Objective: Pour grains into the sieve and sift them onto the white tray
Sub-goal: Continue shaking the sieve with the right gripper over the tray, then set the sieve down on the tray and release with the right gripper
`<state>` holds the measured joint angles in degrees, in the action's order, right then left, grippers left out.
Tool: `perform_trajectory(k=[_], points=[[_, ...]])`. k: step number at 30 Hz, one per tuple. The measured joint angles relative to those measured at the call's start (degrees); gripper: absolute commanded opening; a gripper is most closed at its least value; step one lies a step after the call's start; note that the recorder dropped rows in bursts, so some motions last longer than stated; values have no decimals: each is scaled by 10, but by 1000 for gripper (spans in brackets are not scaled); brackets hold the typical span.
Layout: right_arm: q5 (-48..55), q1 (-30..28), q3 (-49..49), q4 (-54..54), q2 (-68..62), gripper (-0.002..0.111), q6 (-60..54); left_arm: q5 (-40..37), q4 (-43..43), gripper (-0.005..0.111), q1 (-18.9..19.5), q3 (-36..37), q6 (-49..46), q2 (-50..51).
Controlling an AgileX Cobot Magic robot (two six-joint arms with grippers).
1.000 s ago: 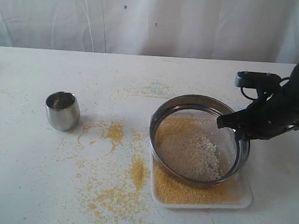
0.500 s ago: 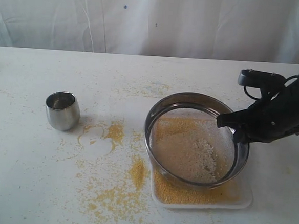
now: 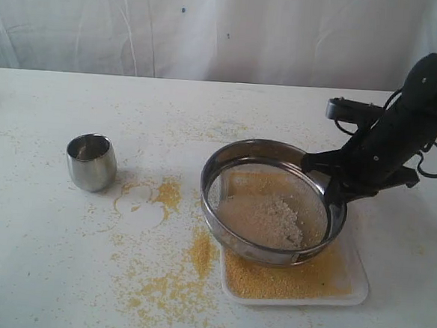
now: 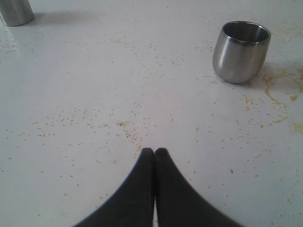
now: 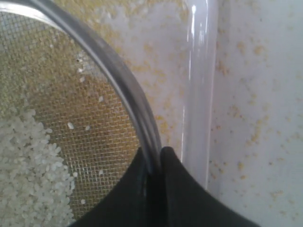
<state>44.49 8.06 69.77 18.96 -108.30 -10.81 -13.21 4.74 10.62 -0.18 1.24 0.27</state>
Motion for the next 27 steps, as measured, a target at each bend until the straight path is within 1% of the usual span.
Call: perform_trajectory(k=[6,12,14,17,20,24,27], points=[[11,0,3,-1,-32,0,2,0,0,0,0,0,0,0],[-8,0,5,-4,-34,2,3,0,0,0,0,0,0,0],[-12,0,5,-6,-34,8,3,0,0,0,0,0,0,0],[-12,0,5,-5,-34,23,3,0,0,0,0,0,0,0],[-12,0,7,0,-34,34,3,0,0,0,0,0,0,0],[-11,0,10,0,-34,36,6,0,0,0,0,0,0,0],[20,0,26,2,-33,36,8,0,0,0,0,0,0,0]])
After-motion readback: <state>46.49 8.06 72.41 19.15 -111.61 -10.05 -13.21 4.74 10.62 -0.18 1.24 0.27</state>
